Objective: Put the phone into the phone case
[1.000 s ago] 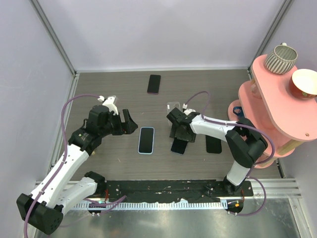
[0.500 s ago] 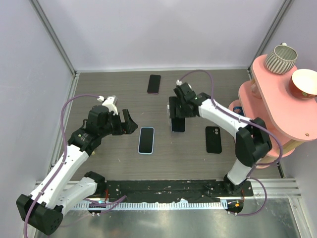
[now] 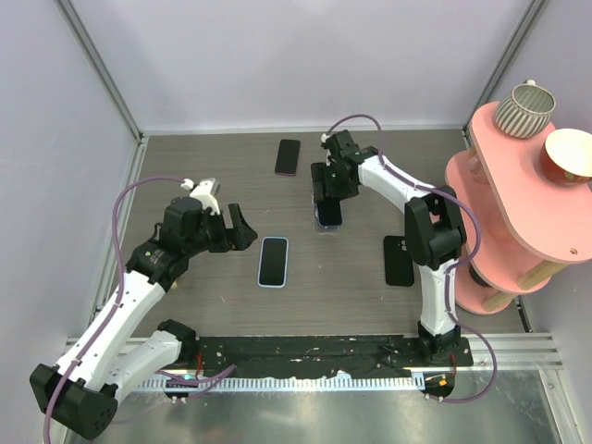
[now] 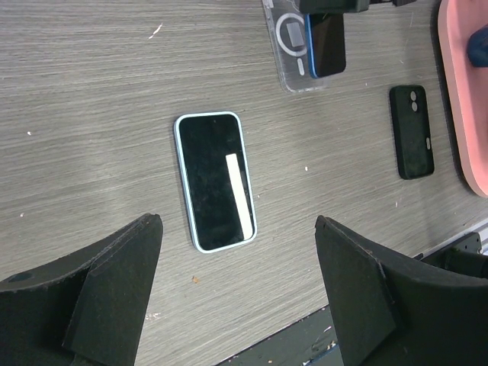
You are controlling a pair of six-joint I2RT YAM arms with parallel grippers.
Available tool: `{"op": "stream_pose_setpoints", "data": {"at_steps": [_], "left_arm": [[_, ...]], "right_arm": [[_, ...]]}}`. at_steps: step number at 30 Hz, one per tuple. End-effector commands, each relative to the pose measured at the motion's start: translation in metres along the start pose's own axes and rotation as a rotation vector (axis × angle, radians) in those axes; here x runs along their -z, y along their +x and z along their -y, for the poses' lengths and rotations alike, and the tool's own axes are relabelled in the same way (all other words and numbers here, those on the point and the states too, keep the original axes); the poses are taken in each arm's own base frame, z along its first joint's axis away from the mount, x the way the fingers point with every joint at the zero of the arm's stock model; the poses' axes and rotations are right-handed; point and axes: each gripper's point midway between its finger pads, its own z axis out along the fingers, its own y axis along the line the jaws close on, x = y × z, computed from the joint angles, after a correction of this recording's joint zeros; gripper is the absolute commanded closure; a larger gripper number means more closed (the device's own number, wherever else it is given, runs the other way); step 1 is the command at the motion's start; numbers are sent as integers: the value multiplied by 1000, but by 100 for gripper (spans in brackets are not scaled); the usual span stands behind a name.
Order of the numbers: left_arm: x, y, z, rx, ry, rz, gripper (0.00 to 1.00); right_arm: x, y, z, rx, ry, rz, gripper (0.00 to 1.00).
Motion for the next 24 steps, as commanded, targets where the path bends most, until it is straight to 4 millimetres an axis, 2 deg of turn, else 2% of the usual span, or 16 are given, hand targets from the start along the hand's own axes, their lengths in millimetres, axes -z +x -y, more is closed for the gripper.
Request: {"op": "stream_pose_setpoints", "data": {"at_steps": [1,6,11,18,20,21,24], "left_arm": [[3,-11,3,-21,15,54,14],[2,-10,3,-20,15,47,14],[3,-11,3,-21,15,50,14],[2,-10,3,-21,16,48,14],[2,-11,3,-21,15,50,13],[3,-11,4,-21,17,51,13],[3,-11,4,-21,19,52,13]], "right_arm": [[9,-30,-25,66,-109,100,56],[3,-35,-26,47,-106,116,56],[-15,-26,-13,29,-50,115,57],[-30,-21,-4,-18,-10,142,57],[-36,-9,0,-42,-3,131,58],[-33,-8,0,-49,-6,141,58],[-39,14,9,-61,7,145,58]]}}
